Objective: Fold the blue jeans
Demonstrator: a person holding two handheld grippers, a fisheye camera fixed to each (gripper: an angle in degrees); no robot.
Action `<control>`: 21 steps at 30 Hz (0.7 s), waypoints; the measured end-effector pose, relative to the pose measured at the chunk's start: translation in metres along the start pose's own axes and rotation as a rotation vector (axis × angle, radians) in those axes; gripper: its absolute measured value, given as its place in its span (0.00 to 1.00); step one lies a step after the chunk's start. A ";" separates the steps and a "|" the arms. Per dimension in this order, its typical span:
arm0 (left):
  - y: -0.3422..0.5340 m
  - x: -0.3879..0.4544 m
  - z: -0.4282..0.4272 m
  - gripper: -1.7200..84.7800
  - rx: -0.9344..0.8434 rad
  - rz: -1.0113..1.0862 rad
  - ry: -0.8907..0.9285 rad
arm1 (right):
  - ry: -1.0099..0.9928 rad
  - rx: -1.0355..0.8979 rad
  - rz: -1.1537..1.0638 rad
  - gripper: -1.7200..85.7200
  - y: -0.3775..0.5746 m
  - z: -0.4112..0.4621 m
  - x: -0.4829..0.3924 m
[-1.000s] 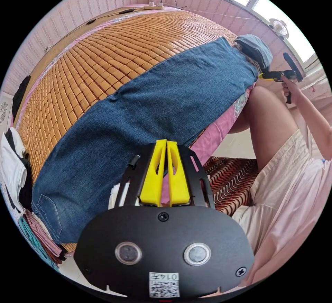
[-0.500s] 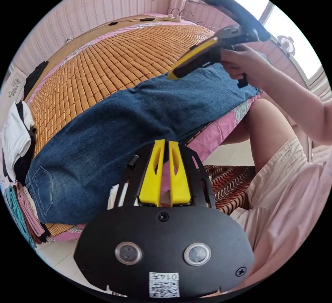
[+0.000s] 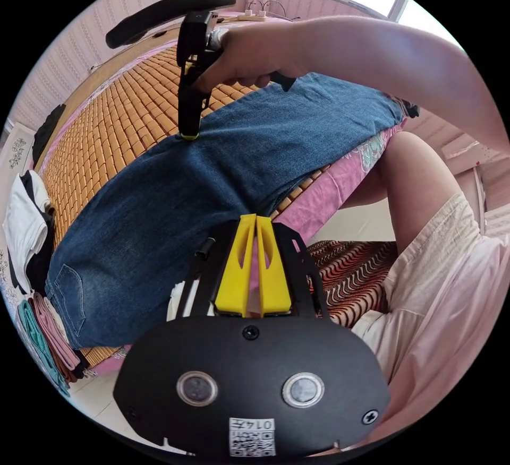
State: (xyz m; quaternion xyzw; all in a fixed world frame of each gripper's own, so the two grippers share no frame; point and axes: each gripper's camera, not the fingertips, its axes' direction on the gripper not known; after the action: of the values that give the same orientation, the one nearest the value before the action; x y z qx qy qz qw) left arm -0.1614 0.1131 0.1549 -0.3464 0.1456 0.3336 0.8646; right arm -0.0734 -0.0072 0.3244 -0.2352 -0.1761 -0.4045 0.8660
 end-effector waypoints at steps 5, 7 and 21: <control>-0.016 -0.006 -0.002 0.01 0.060 -0.018 -0.039 | 0.130 0.018 -0.025 0.01 0.004 -0.010 -0.003; -0.019 0.000 0.027 0.01 -0.037 0.032 0.019 | 0.110 0.013 -0.005 0.01 0.007 0.001 0.008; -0.001 -0.030 0.000 0.01 0.103 -0.078 0.090 | -0.033 0.477 0.961 0.02 0.422 -0.045 0.147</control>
State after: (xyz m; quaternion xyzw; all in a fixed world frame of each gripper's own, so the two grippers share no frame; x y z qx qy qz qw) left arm -0.1830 0.0982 0.1698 -0.3215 0.1876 0.2758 0.8862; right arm 0.3522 0.1149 0.2483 -0.0923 -0.1493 0.0924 0.9801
